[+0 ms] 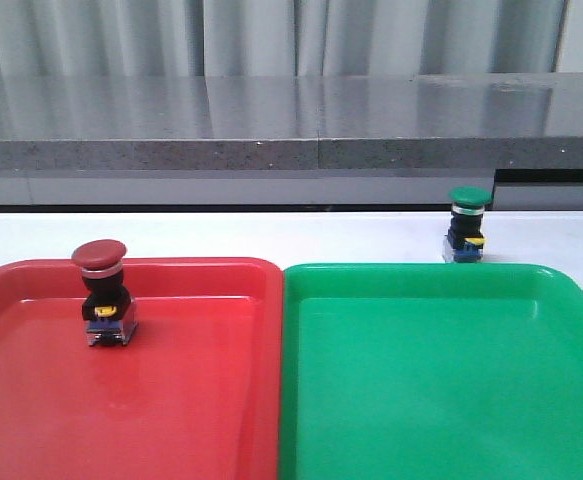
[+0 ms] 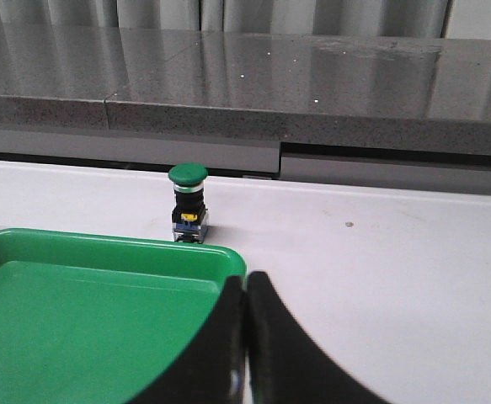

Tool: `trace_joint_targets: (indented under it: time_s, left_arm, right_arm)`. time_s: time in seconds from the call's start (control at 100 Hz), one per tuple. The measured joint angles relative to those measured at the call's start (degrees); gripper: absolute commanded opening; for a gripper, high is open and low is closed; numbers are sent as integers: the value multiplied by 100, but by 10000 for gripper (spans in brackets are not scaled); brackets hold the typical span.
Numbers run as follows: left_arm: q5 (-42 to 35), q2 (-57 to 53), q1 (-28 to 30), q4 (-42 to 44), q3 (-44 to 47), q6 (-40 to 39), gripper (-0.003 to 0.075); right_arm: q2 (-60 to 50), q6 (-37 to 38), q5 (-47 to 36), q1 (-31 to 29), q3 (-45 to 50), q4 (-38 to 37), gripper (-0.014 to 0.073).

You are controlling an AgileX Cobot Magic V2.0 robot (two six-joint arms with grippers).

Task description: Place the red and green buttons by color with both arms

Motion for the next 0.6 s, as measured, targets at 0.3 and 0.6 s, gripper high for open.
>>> trace_joint_targets:
  time_s: [0.3,0.6]
  left_arm:
    - [0,-958,591,127,583,0,-19]
    - [0,-1799,1078,201,1299,0,-20]
  right_arm:
    - [0,0,0,0,0,0,-67]
    - [0,0,8,0,0,0,-67]
